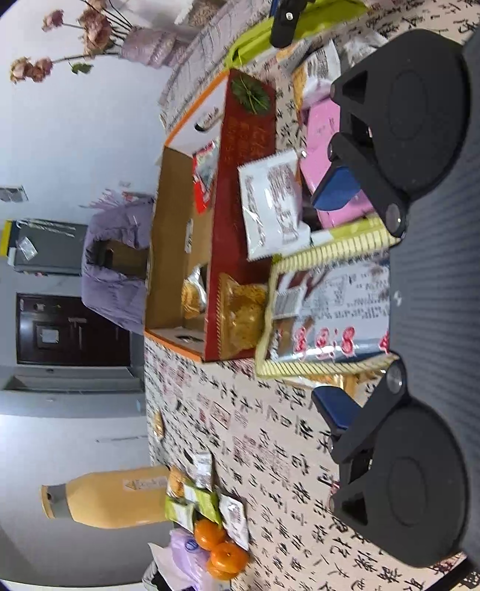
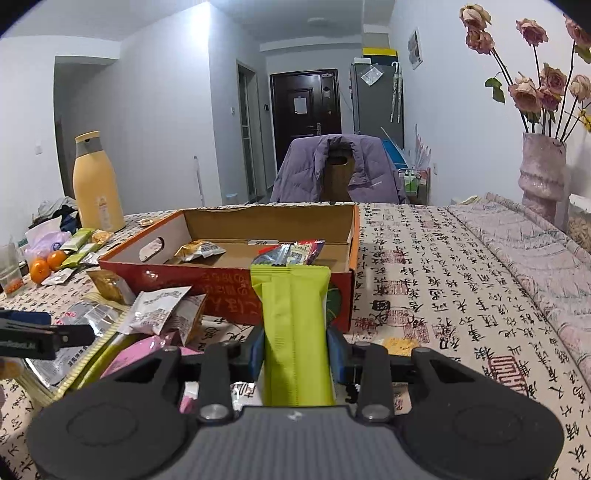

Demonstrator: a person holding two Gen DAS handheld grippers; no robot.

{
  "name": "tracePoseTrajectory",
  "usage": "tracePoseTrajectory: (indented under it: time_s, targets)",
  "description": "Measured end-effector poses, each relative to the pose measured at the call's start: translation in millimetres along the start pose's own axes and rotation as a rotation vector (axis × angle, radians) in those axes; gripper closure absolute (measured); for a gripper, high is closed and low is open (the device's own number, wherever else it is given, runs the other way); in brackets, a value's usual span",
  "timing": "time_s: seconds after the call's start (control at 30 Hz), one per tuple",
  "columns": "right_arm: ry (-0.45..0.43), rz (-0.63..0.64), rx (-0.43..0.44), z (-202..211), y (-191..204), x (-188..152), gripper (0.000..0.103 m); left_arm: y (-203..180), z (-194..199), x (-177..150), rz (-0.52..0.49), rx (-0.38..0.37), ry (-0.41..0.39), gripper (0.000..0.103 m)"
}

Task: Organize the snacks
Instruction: 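Grasp the silver-and-yellow wafer packet with the left gripper while right holds the bar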

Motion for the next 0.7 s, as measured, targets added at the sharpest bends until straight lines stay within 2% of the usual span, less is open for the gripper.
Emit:
tracePoseTrajectory:
  time_s: [0.07, 0.13, 0.27, 0.33, 0.57, 0.63, 0.7]
  targets:
    - [0.001, -0.002, 0.002, -1, 0, -1, 0.069, 1, -1, -3, -0.009, 0.001, 0.019, 0.003]
    - [-0.002, -0.004, 0.003, 0, 0, -1, 0.069, 0, -1, -7, -0.029, -0.003, 0.039, 0.022]
    - [-0.004, -0.013, 0.004, 0, -1, -2, 0.069, 0, -2, -13, -0.032, -0.019, 0.059, 0.035]
    - [0.0, -0.014, 0.004, -1, 0, -3, 0.069, -1, 0, -13, -0.031, -0.03, 0.054, 0.047]
    - [-0.009, -0.018, 0.005, 2, 0, -2, 0.069, 1, 9, -11, -0.028, -0.064, 0.023, 0.061]
    - [-0.013, -0.018, 0.008, 3, 1, -1, 0.069, 0, 14, -9, -0.033, -0.071, 0.007, 0.07]
    - [-0.019, -0.016, 0.013, 5, 2, 0, 0.069, -1, 18, -5, -0.042, -0.08, -0.016, 0.073]
Point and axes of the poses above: each gripper's, at about its wrist camera, not at the fingertips, and z roughly against the way its jaws point, y to its left, x to its top, the point moved 6 cm from there along -z, roughly the way its jaws point, and after that the axes turned 3 degrees about -y, right-handed, at the moved point
